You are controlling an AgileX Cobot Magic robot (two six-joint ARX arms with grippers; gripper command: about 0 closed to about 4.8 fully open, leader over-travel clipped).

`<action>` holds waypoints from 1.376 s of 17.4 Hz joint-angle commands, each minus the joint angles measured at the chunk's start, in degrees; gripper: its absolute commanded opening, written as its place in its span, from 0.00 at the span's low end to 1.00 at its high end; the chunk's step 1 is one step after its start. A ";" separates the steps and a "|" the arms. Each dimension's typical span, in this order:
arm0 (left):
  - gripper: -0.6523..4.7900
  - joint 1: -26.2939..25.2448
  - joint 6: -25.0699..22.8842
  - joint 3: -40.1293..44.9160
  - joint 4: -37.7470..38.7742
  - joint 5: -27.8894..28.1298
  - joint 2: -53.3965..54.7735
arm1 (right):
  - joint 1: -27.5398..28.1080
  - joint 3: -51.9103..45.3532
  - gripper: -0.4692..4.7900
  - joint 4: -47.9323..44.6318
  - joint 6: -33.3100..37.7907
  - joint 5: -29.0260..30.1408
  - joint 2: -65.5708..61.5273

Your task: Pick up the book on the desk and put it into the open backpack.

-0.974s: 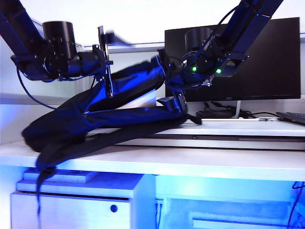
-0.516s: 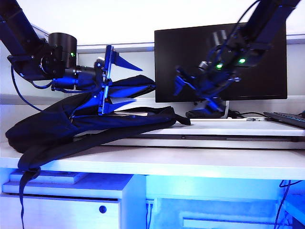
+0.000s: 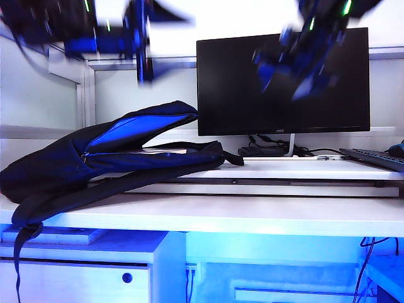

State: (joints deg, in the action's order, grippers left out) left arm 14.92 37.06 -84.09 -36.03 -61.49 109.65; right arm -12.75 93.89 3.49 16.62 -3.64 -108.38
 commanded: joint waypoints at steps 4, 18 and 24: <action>0.98 -0.22 -39.34 -0.07 33.53 21.46 -18.08 | -0.17 0.11 0.83 13.88 -9.62 -2.89 19.78; 0.83 -15.89 -41.11 27.71 59.71 41.05 -76.37 | -0.17 -49.37 0.82 18.69 -10.60 -3.34 79.84; 0.68 -15.85 -35.12 55.67 56.54 48.43 -107.23 | -0.22 -72.04 0.77 21.16 -5.16 -4.61 100.21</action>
State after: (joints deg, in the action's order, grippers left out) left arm -0.82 0.47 -29.67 21.06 -14.85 3.68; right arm -12.86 23.03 25.50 10.41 -7.84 -9.58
